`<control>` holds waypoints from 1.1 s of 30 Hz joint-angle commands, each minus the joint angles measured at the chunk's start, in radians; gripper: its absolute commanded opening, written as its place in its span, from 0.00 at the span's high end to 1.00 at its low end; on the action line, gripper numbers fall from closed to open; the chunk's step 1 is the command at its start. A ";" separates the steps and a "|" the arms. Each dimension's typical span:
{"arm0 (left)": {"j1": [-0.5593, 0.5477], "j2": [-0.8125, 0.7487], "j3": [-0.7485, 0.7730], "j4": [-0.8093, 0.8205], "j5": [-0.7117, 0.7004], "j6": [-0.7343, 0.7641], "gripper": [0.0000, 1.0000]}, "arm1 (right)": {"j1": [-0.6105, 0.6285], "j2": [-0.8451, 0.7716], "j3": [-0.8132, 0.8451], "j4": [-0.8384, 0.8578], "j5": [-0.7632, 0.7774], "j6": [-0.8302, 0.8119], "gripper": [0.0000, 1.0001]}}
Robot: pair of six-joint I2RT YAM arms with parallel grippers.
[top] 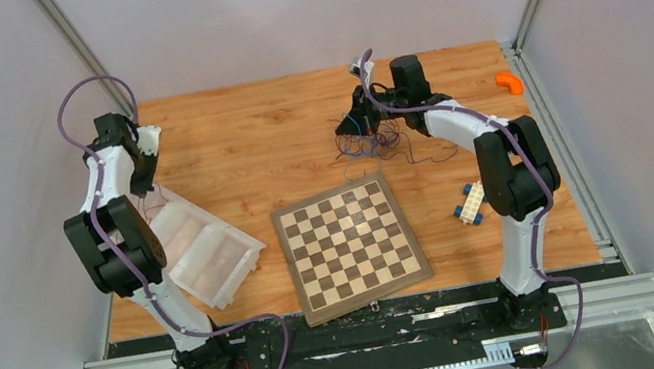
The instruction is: Untangle the cables
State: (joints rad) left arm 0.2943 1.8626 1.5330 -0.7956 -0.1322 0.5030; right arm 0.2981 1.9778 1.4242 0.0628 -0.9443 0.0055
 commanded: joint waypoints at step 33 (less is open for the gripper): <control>0.205 -0.041 -0.235 0.145 0.455 0.489 1.00 | -0.010 -0.018 0.089 -0.046 -0.033 -0.059 1.00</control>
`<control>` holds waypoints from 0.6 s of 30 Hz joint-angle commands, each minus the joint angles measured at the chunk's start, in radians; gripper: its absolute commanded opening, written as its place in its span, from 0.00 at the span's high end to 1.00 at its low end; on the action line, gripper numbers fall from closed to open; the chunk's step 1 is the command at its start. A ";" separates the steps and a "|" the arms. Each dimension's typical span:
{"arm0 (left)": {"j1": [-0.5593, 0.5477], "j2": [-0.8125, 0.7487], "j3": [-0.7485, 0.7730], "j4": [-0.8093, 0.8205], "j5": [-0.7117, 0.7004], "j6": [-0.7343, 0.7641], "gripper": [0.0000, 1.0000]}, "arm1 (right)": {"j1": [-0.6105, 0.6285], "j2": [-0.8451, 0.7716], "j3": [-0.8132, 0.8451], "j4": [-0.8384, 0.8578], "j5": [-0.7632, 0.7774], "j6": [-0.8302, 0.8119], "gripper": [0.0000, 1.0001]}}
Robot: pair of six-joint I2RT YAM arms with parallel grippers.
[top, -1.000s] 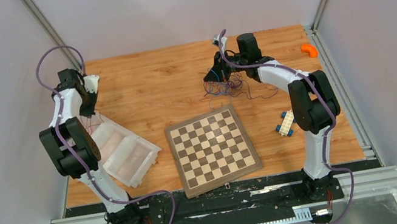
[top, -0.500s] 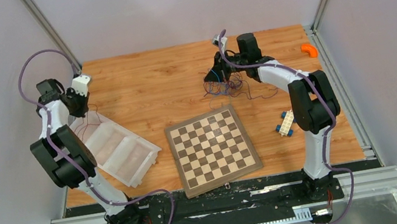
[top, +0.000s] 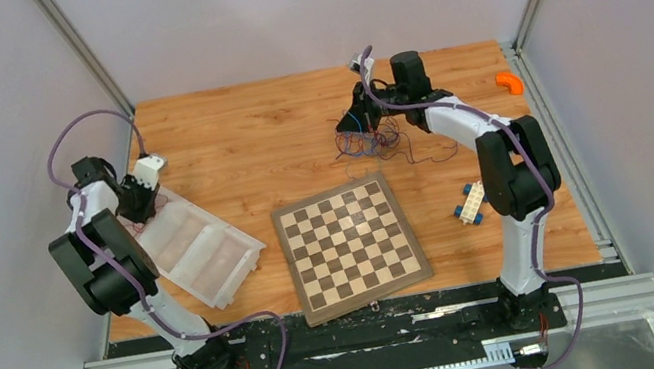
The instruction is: Untangle the cables
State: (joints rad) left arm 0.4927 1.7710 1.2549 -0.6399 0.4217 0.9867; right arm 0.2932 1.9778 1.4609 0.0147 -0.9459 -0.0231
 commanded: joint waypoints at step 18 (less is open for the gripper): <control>-0.202 0.304 0.316 0.075 -0.226 0.102 0.92 | -0.006 -0.048 0.026 -0.002 -0.011 -0.027 1.00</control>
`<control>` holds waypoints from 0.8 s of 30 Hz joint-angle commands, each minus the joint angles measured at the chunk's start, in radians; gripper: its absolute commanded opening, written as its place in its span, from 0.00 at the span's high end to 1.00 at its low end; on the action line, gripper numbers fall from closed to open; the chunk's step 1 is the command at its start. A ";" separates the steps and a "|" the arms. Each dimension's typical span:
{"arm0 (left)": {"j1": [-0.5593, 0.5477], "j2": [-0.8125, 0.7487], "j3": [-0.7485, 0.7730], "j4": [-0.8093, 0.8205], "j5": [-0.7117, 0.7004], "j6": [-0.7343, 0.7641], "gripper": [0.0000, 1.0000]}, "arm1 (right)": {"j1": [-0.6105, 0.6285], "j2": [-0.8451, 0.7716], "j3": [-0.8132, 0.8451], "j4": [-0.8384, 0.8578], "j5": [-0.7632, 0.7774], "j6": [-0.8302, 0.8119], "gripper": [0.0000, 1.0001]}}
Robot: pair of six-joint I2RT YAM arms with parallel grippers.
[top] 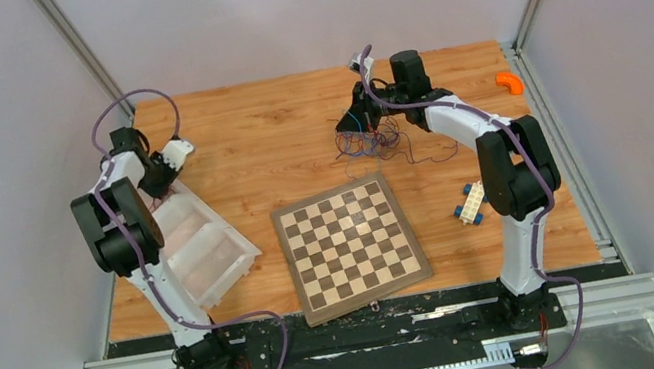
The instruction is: Untangle the cables
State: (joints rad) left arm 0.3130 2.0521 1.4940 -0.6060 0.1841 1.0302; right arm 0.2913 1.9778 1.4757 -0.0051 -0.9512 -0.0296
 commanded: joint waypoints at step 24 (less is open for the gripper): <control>0.015 -0.423 0.142 -0.276 0.342 -0.002 0.00 | 0.045 -0.165 0.198 0.132 -0.084 0.197 1.00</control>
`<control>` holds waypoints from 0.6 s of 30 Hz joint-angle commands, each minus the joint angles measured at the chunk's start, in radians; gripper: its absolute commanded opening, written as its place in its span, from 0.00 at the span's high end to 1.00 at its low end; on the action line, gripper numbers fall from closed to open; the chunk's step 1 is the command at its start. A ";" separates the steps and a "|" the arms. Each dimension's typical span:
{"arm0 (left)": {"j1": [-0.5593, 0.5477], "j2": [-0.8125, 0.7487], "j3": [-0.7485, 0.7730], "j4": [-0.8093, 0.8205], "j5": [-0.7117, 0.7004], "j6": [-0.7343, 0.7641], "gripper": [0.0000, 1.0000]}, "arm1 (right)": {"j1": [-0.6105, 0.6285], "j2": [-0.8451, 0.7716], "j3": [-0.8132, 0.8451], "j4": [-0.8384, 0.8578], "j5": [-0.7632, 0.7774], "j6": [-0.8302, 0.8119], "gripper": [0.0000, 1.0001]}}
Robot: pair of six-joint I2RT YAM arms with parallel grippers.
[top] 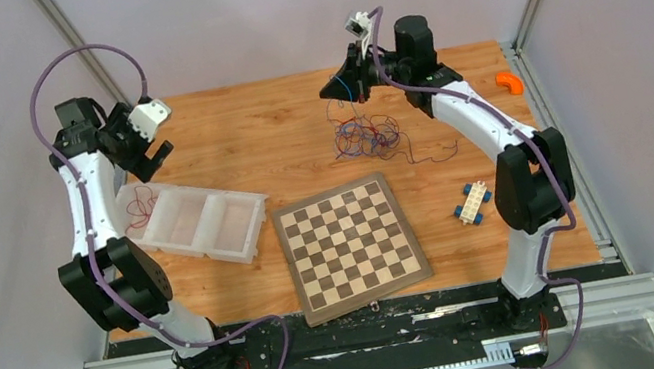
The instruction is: Untangle the cables
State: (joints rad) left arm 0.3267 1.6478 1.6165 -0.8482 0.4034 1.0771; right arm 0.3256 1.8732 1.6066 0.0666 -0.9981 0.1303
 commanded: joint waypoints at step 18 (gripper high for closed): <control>-0.563 -0.185 -0.435 1.240 0.482 -1.218 0.00 | 0.133 0.044 0.394 0.436 0.069 0.424 1.00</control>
State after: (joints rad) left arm -0.1925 1.4425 1.2205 -0.0475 0.8776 0.1864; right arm 0.4492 1.8919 1.9369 0.4160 -0.9676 0.4667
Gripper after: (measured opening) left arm 1.000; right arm 0.003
